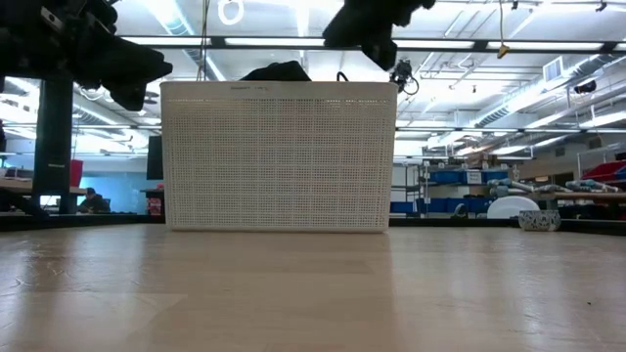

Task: Sort clothes
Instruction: Return to Home Position

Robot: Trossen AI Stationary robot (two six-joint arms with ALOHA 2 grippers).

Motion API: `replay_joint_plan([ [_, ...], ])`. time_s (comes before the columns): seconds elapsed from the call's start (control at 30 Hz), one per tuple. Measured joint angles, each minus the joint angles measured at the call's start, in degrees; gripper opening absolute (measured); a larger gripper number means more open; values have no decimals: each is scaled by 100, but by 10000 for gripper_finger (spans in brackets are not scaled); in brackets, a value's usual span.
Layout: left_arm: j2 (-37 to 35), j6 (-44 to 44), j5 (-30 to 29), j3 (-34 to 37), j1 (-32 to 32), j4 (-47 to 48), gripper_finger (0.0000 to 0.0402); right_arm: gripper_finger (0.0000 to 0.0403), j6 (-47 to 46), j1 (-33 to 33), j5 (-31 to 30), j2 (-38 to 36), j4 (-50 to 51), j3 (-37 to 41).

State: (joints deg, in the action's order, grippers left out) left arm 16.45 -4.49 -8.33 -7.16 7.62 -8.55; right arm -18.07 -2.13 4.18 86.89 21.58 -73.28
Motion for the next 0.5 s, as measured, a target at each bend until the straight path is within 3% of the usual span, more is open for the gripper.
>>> replay_joint_plan([
  [0.17,-1,28,78,20,0,-55,106,48,-50,2,-6,-383,-816,659],
  [0.27,-2,-16,248,384,0,-661,106,48,-52,2,-6,-519,-1075,905],
  [0.33,0,-135,282,669,-2,-1035,106,48,-52,2,-8,-594,-1126,945],
  [0.5,-4,-15,260,665,-139,-834,106,48,3,64,-11,-620,-1091,943],
])
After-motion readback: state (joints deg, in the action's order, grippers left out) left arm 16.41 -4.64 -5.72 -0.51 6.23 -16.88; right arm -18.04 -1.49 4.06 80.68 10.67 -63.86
